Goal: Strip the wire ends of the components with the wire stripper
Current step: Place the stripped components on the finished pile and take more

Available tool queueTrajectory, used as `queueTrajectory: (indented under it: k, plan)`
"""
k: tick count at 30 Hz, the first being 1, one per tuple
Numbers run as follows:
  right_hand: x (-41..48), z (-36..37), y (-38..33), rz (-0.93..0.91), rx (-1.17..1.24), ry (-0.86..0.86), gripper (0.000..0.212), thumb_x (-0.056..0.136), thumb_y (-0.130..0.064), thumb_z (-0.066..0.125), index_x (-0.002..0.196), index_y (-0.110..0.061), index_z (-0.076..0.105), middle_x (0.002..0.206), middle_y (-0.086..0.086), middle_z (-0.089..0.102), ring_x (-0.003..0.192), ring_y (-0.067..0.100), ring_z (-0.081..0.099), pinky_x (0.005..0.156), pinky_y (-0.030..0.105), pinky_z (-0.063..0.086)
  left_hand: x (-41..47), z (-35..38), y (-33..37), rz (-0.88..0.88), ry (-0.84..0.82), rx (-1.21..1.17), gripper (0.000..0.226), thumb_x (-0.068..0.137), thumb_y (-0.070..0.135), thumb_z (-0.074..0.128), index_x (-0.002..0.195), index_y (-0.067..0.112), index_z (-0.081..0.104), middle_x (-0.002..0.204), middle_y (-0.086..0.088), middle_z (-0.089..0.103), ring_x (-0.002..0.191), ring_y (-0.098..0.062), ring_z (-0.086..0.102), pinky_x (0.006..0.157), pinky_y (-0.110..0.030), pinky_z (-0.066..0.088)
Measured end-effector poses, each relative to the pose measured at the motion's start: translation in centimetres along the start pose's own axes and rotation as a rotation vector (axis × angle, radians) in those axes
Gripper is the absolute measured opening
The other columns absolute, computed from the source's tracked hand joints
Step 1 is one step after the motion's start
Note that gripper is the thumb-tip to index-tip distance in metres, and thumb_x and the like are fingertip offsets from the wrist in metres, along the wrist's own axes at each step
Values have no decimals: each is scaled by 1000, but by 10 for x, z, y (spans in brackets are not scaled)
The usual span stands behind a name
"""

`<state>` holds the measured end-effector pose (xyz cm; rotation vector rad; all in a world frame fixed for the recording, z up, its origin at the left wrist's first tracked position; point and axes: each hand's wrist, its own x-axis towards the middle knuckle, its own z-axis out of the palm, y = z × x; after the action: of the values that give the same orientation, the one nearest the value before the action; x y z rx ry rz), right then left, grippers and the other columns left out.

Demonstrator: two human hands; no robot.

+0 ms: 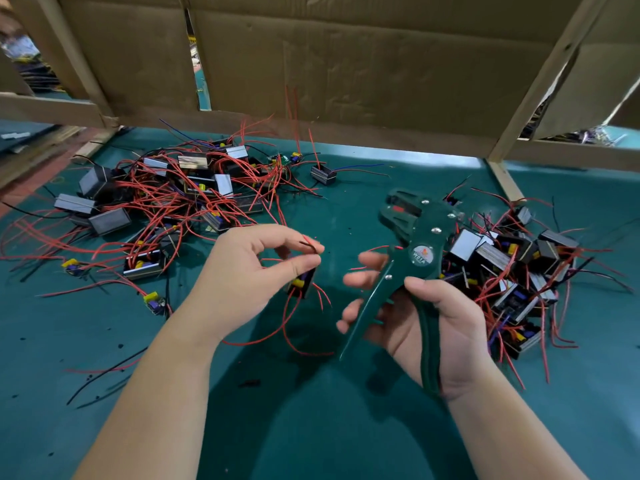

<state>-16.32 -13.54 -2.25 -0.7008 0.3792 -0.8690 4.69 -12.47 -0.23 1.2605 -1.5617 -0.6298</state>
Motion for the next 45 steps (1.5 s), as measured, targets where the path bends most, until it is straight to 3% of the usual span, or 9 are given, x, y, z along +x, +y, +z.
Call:
queueTrajectory:
  k: [5, 11, 16, 19, 24, 30, 35, 41, 45]
  plan:
    - [0, 12, 13, 93, 33, -57, 51, 57, -23, 84, 101, -3, 66, 106, 34, 63, 77, 39, 66, 76, 52, 55, -2, 10, 2, -102, -58, -242, 13, 81, 1, 69, 83, 13, 72, 81, -3, 75, 70, -10, 71, 61, -16, 52]
    - [3, 16, 16, 88, 6, -6, 62, 53, -24, 86, 105, -1, 62, 124, 28, 60, 74, 40, 64, 76, 53, 54, -3, 20, 5, -15, -44, -433, 19, 87, 17, 59, 83, -2, 60, 90, 4, 75, 101, -11, 68, 83, -16, 49]
    - [2, 15, 17, 73, 18, -27, 56, 54, -25, 86, 101, -3, 64, 106, 27, 65, 75, 40, 64, 75, 53, 54, -5, 27, 14, -50, -63, -748, 10, 76, 36, 68, 71, 28, 68, 71, 6, 69, 100, -16, 68, 76, -22, 53]
    - [2, 14, 14, 17, 69, 6, 54, 52, -24, 85, 97, -4, 64, 85, 23, 62, 74, 39, 64, 75, 52, 55, -4, 24, 14, -115, -23, -655, 13, 73, 27, 79, 65, 26, 70, 69, 4, 70, 78, -15, 67, 63, -22, 51]
    - [-2, 9, 1, -95, 39, -3, 60, 58, -30, 81, 108, 1, 67, 92, 20, 66, 75, 38, 66, 74, 50, 55, -4, 29, 5, -163, 6, -296, 10, 75, 17, 74, 65, 20, 71, 56, 0, 66, 50, -8, 57, 51, -16, 44]
    - [-1, 11, 4, -67, -12, 48, 82, 53, -32, 84, 122, 4, 58, 91, 24, 66, 75, 38, 66, 73, 49, 55, -8, 39, -3, -107, 47, -47, 6, 74, 24, 74, 71, 28, 71, 52, 11, 60, 47, 1, 44, 48, -11, 35]
    - [-2, 9, 4, -68, -35, 35, 72, 59, -30, 81, 120, 3, 62, 96, 23, 66, 77, 38, 66, 74, 50, 54, -7, 38, -4, -78, 67, -8, 7, 75, 25, 73, 72, 32, 72, 51, 15, 58, 46, 2, 42, 48, -9, 32]
    - [-1, 10, 5, -42, -57, 51, 76, 56, -29, 85, 122, 3, 61, 97, 25, 65, 76, 40, 65, 74, 52, 54, -7, 35, -4, -111, 30, 0, 4, 74, 28, 74, 75, 32, 72, 60, 3, 66, 52, -4, 49, 51, -27, 41]
    - [-1, 10, 4, -46, -44, 64, 79, 56, -28, 85, 123, 5, 59, 92, 26, 65, 75, 40, 65, 74, 52, 54, -5, 36, -1, -170, 19, -65, 9, 81, 22, 72, 73, 26, 71, 62, 3, 65, 53, -4, 48, 52, -20, 40]
